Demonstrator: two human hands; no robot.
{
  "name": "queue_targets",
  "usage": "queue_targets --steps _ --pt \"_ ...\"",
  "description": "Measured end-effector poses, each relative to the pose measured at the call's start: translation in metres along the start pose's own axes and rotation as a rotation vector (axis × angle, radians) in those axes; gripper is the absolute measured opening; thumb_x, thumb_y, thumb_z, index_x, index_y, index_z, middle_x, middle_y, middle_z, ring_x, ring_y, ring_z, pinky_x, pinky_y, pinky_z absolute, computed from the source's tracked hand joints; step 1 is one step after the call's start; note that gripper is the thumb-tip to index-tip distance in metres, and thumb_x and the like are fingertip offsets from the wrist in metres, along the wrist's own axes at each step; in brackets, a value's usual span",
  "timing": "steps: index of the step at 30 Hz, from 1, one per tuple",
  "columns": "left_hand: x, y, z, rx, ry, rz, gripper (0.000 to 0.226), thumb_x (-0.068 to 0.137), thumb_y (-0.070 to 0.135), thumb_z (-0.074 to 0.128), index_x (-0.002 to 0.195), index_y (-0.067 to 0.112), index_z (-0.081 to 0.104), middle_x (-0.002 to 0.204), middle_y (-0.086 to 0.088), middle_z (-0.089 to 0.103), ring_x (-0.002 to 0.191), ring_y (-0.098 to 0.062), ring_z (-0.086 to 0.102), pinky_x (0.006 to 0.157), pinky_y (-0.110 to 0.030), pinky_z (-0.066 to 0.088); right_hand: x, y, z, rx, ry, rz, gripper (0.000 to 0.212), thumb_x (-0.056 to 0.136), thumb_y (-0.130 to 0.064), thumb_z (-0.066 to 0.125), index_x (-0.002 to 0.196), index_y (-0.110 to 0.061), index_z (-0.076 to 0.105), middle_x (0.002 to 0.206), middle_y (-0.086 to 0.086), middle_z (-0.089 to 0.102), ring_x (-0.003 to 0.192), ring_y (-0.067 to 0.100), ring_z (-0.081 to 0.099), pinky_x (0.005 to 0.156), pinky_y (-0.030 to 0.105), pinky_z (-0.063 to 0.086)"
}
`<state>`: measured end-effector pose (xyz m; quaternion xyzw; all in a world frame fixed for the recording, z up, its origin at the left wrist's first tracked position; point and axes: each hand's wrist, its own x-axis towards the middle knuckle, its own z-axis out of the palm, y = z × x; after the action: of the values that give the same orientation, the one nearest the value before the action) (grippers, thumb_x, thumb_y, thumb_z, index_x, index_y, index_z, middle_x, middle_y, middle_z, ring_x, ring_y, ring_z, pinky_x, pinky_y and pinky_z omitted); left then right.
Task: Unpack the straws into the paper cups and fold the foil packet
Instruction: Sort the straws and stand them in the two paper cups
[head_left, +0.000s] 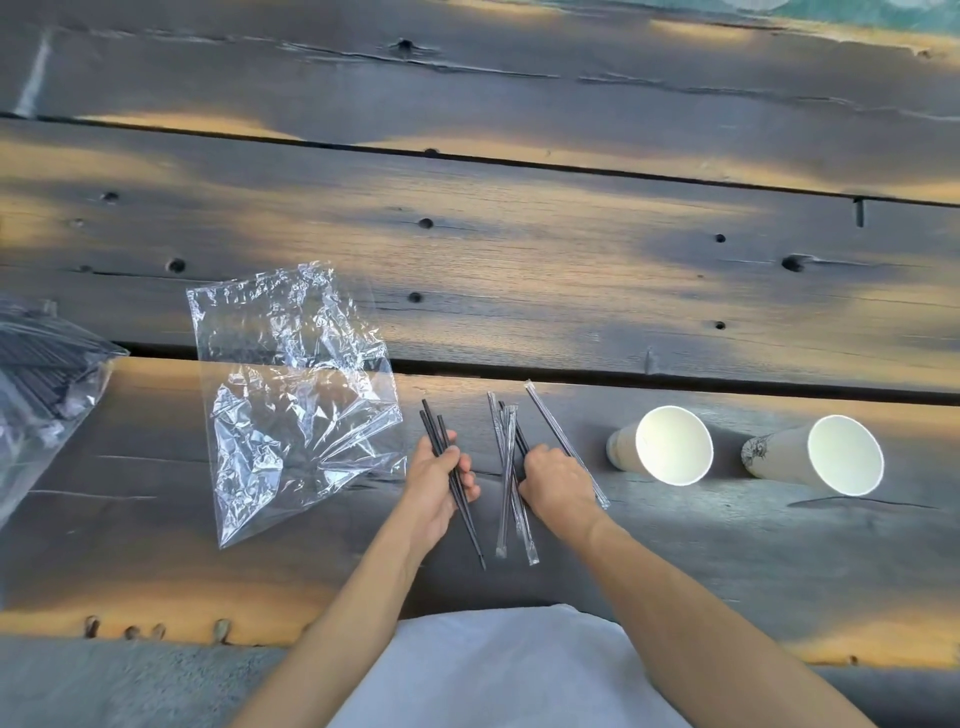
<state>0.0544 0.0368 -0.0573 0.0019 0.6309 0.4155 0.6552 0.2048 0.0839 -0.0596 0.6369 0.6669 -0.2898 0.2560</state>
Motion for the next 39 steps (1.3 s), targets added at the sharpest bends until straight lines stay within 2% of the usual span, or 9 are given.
queue_targets --steps 7,14,18,21,25,28,31,35,39 --pt "-0.005 0.006 0.005 0.006 0.039 0.005 0.017 0.104 0.0 0.033 0.11 0.013 0.044 0.068 -0.008 0.05 0.047 -0.013 0.041 0.038 -0.021 0.028 -0.004 -0.004 0.015 -0.1 0.027 -0.021 0.035 0.091 -0.001 0.059 0.125 0.004 0.055 0.122 0.021 0.06 0.11 0.032 0.063 0.089 0.036 0.052" --pt "-0.007 0.005 0.007 0.056 0.071 0.005 0.02 0.104 -0.001 0.037 0.116 0.001 0.052 0.069 -0.009 0.055 0.052 -0.014 0.044 0.041 -0.021 0.035 -0.007 0.012 0.003 0.139 0.051 0.004 0.024 0.087 0.003 0.048 0.11 0.002 0.053 0.114 0.023 0.062 0.108 0.043 0.06 0.078 0.04 0.045" --pt "-0.01 0.005 0.016 0.007 0.071 0.05 0.012 0.104 0.003 0.039 0.11 0.005 0.05 0.083 -0.017 0.065 0.068 -0.023 0.066 0.059 -0.026 0.057 -0.009 0.016 -0.004 0.532 -0.016 -0.081 0.014 0.086 -0.013 0.054 0.073 -0.008 0.052 0.072 0.013 0.058 0.067 0.029 0.057 0.061 0.038 0.046" --pt "-0.015 0.007 0.026 -0.025 -0.011 0.067 0.009 0.104 0.004 0.04 0.104 0.008 0.048 0.104 -0.022 0.068 0.084 -0.03 0.07 0.067 -0.032 0.06 -0.02 0.01 -0.014 0.906 -0.198 -0.203 0.027 0.096 -0.02 0.054 0.076 -0.003 0.053 0.062 0.02 0.052 0.043 0.012 0.045 0.043 0.026 0.037" --pt "-0.025 0.011 0.034 -0.01 -0.177 0.074 0.019 0.106 0.01 0.038 0.119 0.0 0.048 0.124 -0.019 0.068 0.095 -0.039 0.064 0.061 -0.041 0.054 -0.037 0.0 -0.025 1.011 -0.286 -0.348 0.028 0.103 -0.023 0.049 0.082 -0.006 0.055 0.053 0.007 0.048 0.042 0.01 0.042 0.04 0.022 0.035" --pt "-0.035 0.018 0.034 -0.091 -0.282 0.064 0.024 0.106 0.01 0.04 0.123 -0.001 0.05 0.122 -0.014 0.069 0.088 -0.036 0.07 0.048 -0.044 0.057 -0.039 0.001 -0.026 1.004 -0.254 -0.376 0.028 0.103 -0.022 0.049 0.078 -0.009 0.047 0.053 0.006 0.045 0.04 0.008 0.041 0.04 0.022 0.033" --pt "-0.041 0.023 0.036 -0.124 -0.3 0.101 0.018 0.103 0.001 0.043 0.118 -0.001 0.052 0.107 -0.02 0.071 0.086 -0.026 0.073 0.067 -0.044 0.062 -0.042 0.0 -0.026 0.946 -0.175 -0.4 0.032 0.1 -0.023 0.056 0.072 -0.01 0.046 0.055 0.002 0.042 0.043 0.008 0.038 0.043 0.021 0.031" --pt "-0.037 0.035 0.037 -0.266 -0.243 0.192 0.015 0.103 -0.002 0.039 0.106 0.004 0.053 0.088 -0.018 0.071 0.095 -0.03 0.07 0.094 -0.046 0.052 -0.049 -0.001 -0.012 1.211 -0.063 -0.202 0.041 0.097 -0.047 0.052 0.077 -0.012 0.058 0.07 0.011 0.055 0.066 0.016 0.049 0.061 0.029 0.039" --pt "-0.034 0.044 0.038 -0.334 -0.216 0.27 0.015 0.103 -0.001 0.039 0.108 0.006 0.052 0.083 -0.01 0.063 0.083 -0.024 0.065 0.09 -0.041 0.051 -0.058 -0.011 -0.004 1.901 -0.379 0.295 0.058 0.101 -0.056 0.037 0.109 -0.004 0.061 0.099 0.022 0.067 0.081 0.033 0.069 0.071 0.041 0.056"
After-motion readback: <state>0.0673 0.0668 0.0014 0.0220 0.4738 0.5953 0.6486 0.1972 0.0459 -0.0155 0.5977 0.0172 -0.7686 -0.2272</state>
